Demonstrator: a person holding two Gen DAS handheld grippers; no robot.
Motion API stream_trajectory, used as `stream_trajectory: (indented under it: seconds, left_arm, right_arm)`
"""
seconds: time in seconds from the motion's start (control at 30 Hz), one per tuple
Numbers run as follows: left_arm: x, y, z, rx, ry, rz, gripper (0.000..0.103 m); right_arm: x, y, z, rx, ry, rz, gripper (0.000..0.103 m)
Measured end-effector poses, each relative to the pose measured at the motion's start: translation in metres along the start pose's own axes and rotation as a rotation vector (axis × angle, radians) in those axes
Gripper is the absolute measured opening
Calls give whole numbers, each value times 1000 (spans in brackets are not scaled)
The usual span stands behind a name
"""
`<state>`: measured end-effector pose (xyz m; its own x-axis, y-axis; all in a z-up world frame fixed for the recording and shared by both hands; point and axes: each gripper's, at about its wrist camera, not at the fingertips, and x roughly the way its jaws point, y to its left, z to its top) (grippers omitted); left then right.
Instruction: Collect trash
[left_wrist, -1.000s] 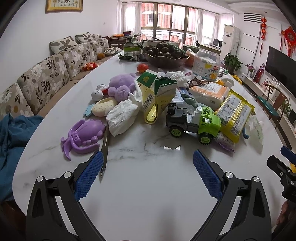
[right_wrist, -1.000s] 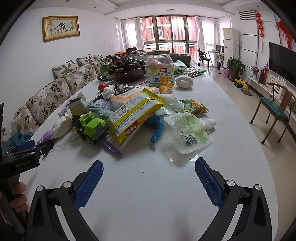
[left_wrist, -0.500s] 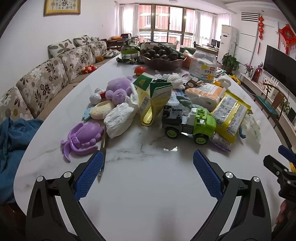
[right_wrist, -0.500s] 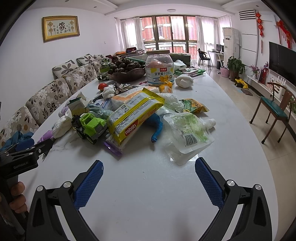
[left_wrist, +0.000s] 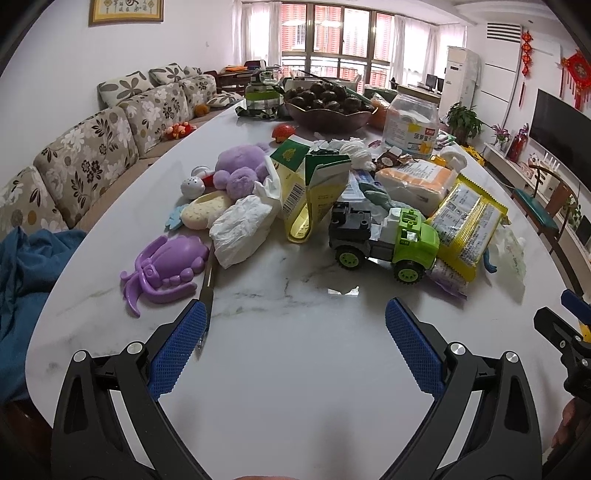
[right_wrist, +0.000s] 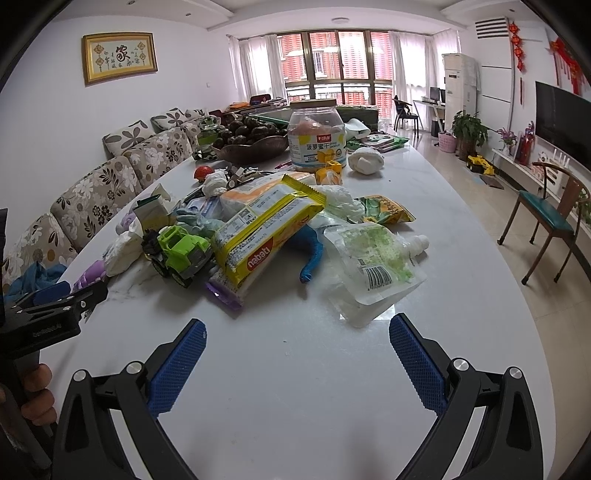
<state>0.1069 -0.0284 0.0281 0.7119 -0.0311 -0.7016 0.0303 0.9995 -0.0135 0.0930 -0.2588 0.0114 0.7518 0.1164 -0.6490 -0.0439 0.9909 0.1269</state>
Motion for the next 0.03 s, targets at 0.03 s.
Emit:
stream_trajectory:
  seconds: [0.03]
  left_arm:
    - [0, 0, 0, 1, 1, 0, 95]
  right_arm:
    - [0, 0, 0, -2, 0, 0, 98]
